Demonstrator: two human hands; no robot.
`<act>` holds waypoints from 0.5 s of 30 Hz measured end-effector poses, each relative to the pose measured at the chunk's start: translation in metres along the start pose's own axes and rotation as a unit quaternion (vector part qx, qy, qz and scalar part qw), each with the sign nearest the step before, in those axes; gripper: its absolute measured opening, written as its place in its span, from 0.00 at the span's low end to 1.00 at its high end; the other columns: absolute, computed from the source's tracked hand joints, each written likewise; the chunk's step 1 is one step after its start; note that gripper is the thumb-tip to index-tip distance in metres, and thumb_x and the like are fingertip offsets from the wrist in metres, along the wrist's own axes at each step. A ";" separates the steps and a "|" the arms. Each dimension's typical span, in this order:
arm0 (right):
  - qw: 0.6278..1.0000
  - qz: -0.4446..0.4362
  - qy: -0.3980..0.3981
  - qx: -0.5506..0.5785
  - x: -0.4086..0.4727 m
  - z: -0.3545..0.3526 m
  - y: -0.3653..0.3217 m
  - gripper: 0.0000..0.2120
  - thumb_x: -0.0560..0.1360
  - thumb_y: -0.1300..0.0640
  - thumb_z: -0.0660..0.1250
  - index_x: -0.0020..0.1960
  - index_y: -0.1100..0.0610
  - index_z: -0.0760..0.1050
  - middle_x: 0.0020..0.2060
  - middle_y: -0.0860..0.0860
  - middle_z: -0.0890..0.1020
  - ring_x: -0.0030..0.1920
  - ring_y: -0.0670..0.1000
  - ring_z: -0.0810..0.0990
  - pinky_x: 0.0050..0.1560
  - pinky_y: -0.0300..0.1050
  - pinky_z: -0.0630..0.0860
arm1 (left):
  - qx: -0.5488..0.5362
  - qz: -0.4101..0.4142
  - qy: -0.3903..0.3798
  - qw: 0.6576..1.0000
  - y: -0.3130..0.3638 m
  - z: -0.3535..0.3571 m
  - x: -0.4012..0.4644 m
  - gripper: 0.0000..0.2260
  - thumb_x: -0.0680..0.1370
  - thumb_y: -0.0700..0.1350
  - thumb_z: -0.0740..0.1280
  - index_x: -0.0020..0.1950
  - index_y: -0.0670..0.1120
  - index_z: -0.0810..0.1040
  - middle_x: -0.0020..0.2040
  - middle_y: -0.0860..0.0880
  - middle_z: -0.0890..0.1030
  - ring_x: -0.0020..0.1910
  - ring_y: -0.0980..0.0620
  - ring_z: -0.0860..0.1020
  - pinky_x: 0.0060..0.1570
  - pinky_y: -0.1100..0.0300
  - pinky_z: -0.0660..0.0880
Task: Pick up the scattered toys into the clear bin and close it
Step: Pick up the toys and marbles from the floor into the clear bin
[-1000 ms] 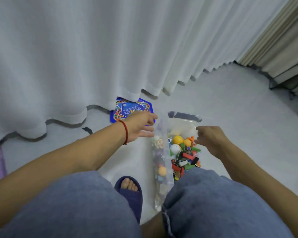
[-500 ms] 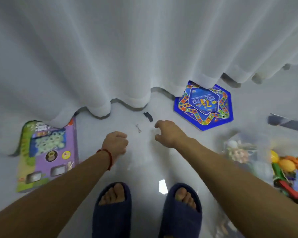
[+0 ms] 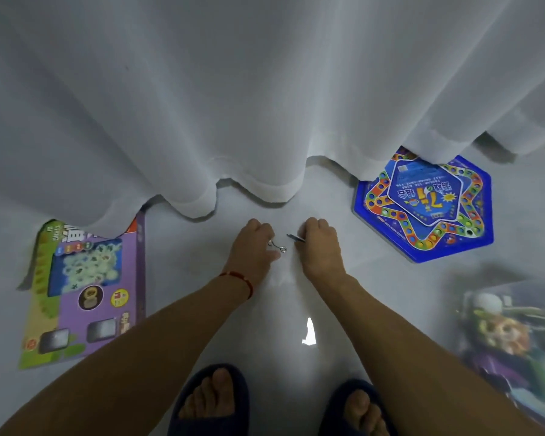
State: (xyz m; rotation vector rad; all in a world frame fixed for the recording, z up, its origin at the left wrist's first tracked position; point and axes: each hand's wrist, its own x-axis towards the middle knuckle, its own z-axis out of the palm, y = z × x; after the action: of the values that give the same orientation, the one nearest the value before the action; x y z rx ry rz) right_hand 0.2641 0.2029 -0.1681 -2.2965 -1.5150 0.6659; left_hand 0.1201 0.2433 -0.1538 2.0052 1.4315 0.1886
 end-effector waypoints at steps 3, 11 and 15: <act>0.999 0.010 -0.020 0.047 -0.014 -0.005 0.007 0.04 0.78 0.65 0.65 0.52 0.61 0.73 0.49 0.57 0.78 0.49 0.57 0.75 0.50 0.50 0.73 | 0.011 -0.004 -0.003 1.000 0.004 0.000 0.000 0.05 0.69 0.39 0.73 0.41 0.41 0.78 0.46 0.44 0.74 0.42 0.45 0.75 0.44 0.55 0.72; 0.976 0.092 -0.099 0.173 -0.072 -0.020 0.019 0.04 0.79 0.59 0.65 0.53 0.57 0.75 0.44 0.49 0.78 0.46 0.50 0.78 0.44 0.40 0.73 | 0.170 -0.005 -0.035 0.985 0.002 0.013 -0.025 0.08 0.81 0.45 0.62 0.54 0.40 0.73 0.55 0.42 0.72 0.52 0.43 0.74 0.45 0.53 0.71; 0.928 0.198 -0.130 0.287 -0.095 -0.046 0.019 0.02 0.77 0.62 0.64 0.47 0.58 0.75 0.39 0.54 0.82 0.38 0.54 0.82 0.46 0.50 0.83 | 0.238 0.022 -0.093 0.967 0.009 0.009 -0.045 0.07 0.81 0.39 0.58 0.55 0.38 0.72 0.57 0.40 0.71 0.50 0.42 0.74 0.44 0.53 0.71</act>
State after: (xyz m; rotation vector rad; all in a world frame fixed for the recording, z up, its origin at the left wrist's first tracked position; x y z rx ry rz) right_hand 0.2716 0.1079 -0.1189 -2.0966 -0.7740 1.3613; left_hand 0.1138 0.1978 -0.1444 2.3597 1.4058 -0.3502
